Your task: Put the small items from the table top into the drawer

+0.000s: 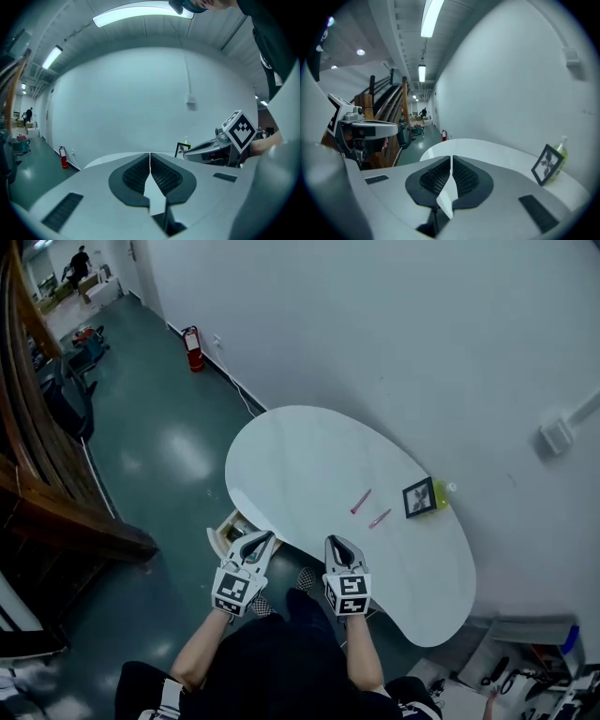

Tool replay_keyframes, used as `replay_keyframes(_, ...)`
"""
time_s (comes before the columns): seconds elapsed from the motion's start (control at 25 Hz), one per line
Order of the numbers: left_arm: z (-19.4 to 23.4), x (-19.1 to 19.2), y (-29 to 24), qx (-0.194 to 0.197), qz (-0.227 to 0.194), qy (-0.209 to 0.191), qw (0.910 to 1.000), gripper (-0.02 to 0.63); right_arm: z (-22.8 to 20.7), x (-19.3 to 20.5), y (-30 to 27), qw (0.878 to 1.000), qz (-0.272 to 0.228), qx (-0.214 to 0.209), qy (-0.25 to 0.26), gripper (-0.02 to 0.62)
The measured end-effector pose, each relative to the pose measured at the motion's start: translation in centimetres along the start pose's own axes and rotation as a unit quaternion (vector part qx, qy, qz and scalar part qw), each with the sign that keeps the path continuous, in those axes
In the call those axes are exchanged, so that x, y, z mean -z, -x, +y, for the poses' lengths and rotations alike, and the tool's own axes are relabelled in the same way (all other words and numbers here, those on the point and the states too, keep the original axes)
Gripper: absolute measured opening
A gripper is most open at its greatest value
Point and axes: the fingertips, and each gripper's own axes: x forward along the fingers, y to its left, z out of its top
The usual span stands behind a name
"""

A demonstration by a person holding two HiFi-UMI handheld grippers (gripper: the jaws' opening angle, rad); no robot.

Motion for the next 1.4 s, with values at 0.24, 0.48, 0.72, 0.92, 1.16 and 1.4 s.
replay_keyframes(0.24, -3.6, -1.1, -6.3, 0.043, 0.002, -0.008, 0.9990, 0.021, -7.6, 0.9, 1.4, 0.999, 0.003, 0.049, -0.022, 0.040)
replay_keyframes(0.48, -6.3, -1.0, -12.3, 0.074, 0.019, -0.010, 0.9971, 0.021, -13.8, 2.4, 0.8, 0.996, 0.017, 0.073, -0.040, 0.040)
replay_keyframes(0.72, -7.2, 0.0, -17.1, 0.088, 0.036, -0.007, 0.9954, 0.021, -17.2, 4.2, -2.2, 0.995, 0.043, 0.068, -0.055, 0.040)
replay_keyframes(0.92, -6.8, 2.4, -20.5, 0.098, 0.065, 0.003, 0.9931, 0.023, -19.1, 6.3, -5.6, 0.993, 0.070, 0.058, -0.070, 0.040)
replay_keyframes(1.16, -5.1, 5.1, -23.5, 0.092, 0.100, 0.020, 0.9905, 0.021, -20.5, 8.8, -8.8, 0.989, 0.103, 0.049, -0.093, 0.040)
replay_keyframes(1.4, -4.8, 7.2, -25.7, 0.099, 0.123, 0.030, 0.9870, 0.021, -21.5, 11.0, -11.2, 0.986, 0.128, 0.041, -0.104, 0.040)
